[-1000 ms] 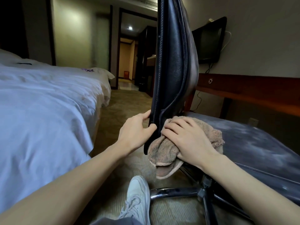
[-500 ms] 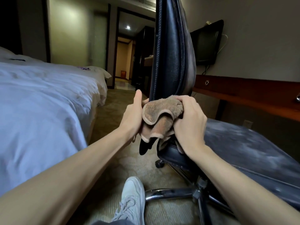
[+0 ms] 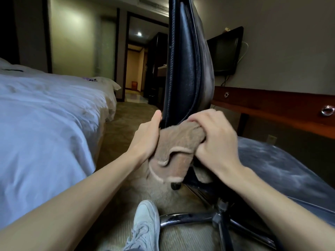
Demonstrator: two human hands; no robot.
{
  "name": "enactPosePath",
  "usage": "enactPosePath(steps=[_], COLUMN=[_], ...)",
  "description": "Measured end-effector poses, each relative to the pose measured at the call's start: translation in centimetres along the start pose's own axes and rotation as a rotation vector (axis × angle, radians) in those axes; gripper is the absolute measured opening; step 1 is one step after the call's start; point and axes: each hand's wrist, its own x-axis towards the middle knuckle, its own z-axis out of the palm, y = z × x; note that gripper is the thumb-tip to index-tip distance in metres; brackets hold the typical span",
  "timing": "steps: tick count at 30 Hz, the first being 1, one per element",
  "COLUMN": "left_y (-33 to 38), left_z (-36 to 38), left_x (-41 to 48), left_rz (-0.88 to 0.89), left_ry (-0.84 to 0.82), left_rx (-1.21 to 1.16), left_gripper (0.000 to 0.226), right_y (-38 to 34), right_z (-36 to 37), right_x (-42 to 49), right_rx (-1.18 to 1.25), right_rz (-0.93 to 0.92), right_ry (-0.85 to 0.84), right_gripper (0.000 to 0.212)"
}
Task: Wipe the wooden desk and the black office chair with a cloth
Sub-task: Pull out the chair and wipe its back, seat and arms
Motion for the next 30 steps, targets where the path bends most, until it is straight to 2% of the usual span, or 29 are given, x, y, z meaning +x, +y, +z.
enactPosePath(steps=[3,6,10,13,16,18,22,25,30], left_y=[-0.3,-0.4,-0.1,0.0,-0.6,-1.2,-1.9,-2.4,-3.6], left_z=[0.1,0.3,0.3,0.4,0.6,0.9,3.0,3.5,1.1], left_x=[-0.3,-0.6,-1.2,-1.5,-1.2,-0.7,0.4,0.7,1.4], left_rz=[0.052,0.134,0.338,0.403,0.374,0.327,0.335,0.347,0.450], left_ry=[0.041,0.118,0.285,0.377,0.369,0.330,0.237,0.213,0.169], left_rx=[0.074,0.138,0.265,0.317,0.369,0.405,0.466,0.490,0.774], left_gripper=[0.065,0.036,0.038,0.036,0.046,0.055,0.054,0.064,0.068], right_y=[1.1,1.9,1.6,1.4,0.9,0.4,-0.1,0.3,1.3], right_z=[-3.3,-4.5,-2.5,-0.2,2.4,4.0,5.2,5.1,4.1], right_x=[1.6,2.8,1.8,0.1,-2.5,-4.4,-6.2,-6.6,-7.2], right_rx=[-0.187,-0.304,-0.398,-0.455,-0.462,-0.497,-0.550,-0.555,-0.494], right_rz=[-0.008,-0.013,-0.120,-0.305,-0.518,-0.603,-0.624,-0.617,-0.604], right_ry=[0.142,0.121,0.017,-0.158,-0.523,-0.690,-0.671,-0.611,-0.565], right_gripper=[0.043,0.039,0.038,0.045,0.052,0.043,0.029,0.022,0.019])
